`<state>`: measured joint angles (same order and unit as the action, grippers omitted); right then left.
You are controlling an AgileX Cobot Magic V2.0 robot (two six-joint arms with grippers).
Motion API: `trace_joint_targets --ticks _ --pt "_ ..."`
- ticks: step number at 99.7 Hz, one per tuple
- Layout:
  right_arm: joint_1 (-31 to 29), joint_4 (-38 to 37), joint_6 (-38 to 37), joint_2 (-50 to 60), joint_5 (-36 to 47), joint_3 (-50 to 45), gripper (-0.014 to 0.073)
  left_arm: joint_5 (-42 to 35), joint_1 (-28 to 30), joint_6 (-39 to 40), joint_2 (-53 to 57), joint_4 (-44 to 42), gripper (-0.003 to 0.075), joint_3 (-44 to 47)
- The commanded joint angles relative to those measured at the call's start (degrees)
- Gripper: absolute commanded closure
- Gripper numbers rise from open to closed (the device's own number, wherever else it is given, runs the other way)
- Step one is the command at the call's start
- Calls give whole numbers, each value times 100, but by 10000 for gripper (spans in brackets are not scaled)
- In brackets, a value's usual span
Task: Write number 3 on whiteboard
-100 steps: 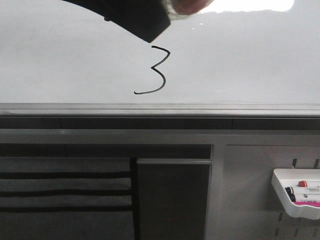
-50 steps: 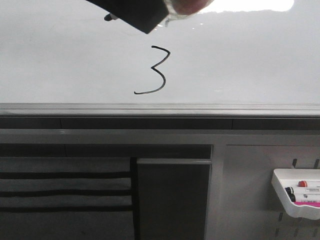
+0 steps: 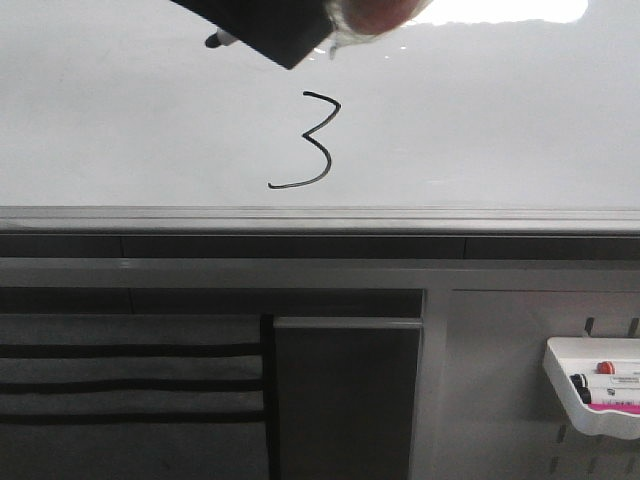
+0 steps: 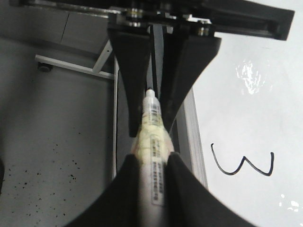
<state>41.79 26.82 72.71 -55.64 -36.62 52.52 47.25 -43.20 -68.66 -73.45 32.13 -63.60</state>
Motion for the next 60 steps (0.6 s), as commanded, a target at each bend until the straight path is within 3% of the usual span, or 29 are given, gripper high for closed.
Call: trace_joint_targets --ticks 1,15,16,17,37,53,60 --pt "9 163 30 45 256 146 627 -288 -28 133 179 258 741 -211" --pt "9 163 19 45 241 146 592 -279 -28 133 179 258 741 -211" --pt "-250 163 -451 267 415 146 229 -356 286 482 179 160 741 -211" --pt "-334 163 -552 343 415 146 221 -358 367 592 179 132 741 -211" --pt "-1094 163 -1396 1017 333 146 220 -534 1351 1385 256 -12 741 -96" --pt "-1630 163 -1551 1369 -8 146 220 -1826 2357 2426 362 108 741 574" --pt "-1725 163 -1559 1381 -144 146 220 -2411 2685 2493 350 440 741 951"
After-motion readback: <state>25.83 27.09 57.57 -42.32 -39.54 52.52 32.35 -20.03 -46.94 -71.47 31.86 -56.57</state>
